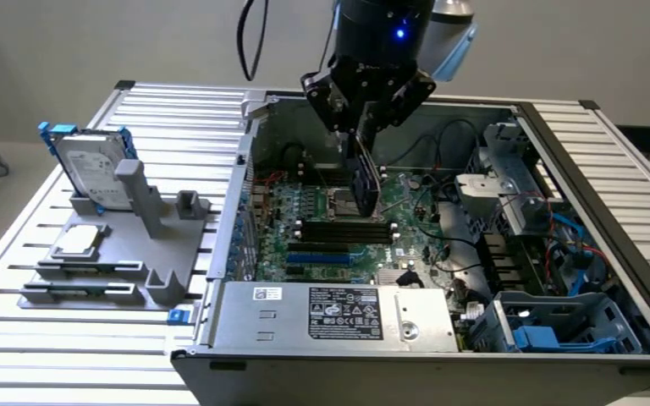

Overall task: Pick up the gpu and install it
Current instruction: 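Insert the gpu into the slot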

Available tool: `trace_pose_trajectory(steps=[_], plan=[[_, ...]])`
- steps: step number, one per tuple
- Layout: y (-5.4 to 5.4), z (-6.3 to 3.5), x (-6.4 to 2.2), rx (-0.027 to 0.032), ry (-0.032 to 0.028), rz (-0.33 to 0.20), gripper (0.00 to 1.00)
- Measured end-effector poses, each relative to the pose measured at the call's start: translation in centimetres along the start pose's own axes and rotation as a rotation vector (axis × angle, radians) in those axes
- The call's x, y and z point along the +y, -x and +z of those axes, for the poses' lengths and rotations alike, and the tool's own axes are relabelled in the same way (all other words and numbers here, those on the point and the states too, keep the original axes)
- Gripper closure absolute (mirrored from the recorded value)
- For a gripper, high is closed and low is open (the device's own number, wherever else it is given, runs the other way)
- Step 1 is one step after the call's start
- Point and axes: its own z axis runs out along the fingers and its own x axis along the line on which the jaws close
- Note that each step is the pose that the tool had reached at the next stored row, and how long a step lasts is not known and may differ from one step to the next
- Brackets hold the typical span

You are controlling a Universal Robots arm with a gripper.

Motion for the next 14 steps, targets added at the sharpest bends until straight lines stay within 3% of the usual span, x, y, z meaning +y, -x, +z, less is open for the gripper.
trace_pose_trajectory(steps=[14], plan=[[0.02,0.96,-0.07,0.0074,0.0323,-0.254,0.74]])
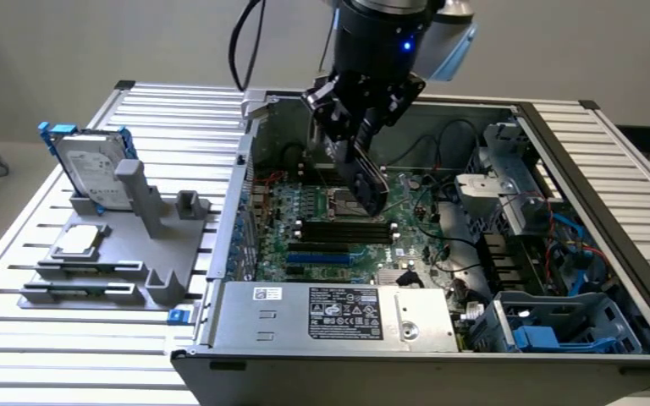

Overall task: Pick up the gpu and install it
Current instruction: 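Insert the gpu into the slot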

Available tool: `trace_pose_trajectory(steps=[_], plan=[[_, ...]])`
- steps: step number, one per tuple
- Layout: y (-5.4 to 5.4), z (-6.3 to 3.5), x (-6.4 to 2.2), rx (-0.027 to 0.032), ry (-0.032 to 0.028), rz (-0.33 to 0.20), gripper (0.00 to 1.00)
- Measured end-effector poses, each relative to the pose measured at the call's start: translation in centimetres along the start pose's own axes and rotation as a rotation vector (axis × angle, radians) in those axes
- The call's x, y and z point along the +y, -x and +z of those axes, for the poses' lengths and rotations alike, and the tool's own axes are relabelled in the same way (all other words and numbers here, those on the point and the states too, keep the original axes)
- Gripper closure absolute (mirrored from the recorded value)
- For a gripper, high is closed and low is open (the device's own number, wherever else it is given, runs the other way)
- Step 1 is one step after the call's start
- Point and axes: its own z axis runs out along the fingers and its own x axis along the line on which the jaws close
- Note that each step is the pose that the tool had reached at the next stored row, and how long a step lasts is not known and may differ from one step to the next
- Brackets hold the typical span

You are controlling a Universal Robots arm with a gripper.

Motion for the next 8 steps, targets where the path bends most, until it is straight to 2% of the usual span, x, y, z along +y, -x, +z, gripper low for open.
trace_pose_trajectory(steps=[8], plan=[[0.0,0.58,-0.06,0.0065,0.0145,-0.146,0.74]])
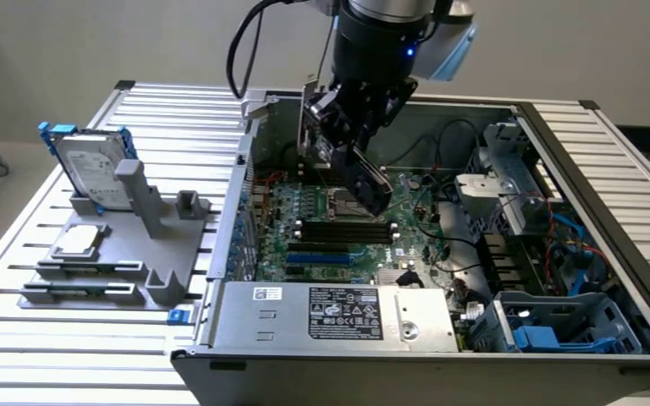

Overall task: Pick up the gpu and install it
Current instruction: 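Insert the gpu into the slot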

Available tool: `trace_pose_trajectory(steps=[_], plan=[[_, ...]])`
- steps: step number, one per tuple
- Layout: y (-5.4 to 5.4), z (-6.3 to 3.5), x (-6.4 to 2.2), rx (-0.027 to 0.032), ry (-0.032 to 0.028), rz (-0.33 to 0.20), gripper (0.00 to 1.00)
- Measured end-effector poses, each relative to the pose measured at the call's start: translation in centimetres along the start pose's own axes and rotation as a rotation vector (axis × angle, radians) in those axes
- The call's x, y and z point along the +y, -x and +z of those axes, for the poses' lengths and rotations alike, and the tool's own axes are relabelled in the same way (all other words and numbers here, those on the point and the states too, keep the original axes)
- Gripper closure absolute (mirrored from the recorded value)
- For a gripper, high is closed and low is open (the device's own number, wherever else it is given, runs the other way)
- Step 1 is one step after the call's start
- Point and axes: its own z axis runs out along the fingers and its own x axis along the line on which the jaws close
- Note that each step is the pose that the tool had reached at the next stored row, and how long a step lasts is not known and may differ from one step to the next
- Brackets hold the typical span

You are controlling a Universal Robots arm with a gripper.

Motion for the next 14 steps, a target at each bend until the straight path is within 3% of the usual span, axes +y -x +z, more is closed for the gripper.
trace_pose_trajectory(steps=[14], plan=[[0.0,1.06,-0.13,0.0143,0.0217,-0.256,0.74]])
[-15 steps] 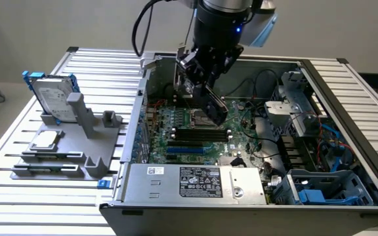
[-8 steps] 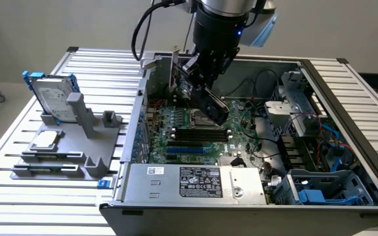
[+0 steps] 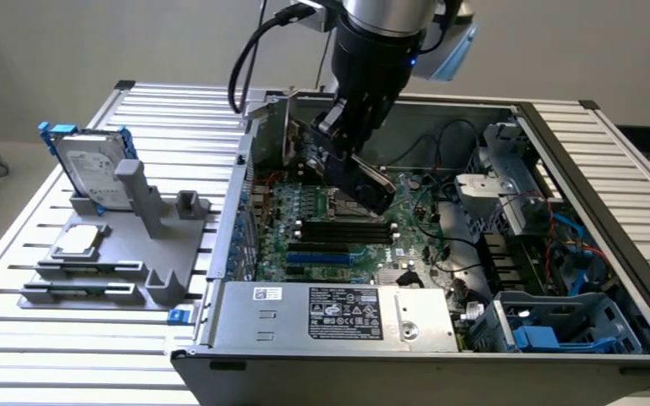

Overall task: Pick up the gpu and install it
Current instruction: 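Insert the gpu into the slot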

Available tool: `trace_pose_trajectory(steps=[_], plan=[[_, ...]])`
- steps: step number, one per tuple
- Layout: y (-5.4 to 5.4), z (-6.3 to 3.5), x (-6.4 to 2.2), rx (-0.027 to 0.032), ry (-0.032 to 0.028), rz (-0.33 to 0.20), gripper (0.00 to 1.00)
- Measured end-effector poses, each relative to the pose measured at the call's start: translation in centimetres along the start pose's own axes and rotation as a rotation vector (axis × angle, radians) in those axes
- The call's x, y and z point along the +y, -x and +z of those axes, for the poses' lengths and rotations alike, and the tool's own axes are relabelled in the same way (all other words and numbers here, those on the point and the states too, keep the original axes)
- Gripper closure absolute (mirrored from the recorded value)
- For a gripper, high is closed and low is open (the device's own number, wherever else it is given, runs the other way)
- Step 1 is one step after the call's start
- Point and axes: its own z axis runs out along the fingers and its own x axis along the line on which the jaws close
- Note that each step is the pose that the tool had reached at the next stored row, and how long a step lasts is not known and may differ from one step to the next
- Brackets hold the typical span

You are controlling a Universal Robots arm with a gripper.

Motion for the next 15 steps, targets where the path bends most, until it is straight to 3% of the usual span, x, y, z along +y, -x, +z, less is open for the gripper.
trace_pose_trajectory(steps=[9,15], plan=[[0.01,0.32,-0.05,-0.0032,0.0201,-0.134,0.74],[0.02,-0.66,0.08,0.0099,0.0232,-0.223,0.74]])
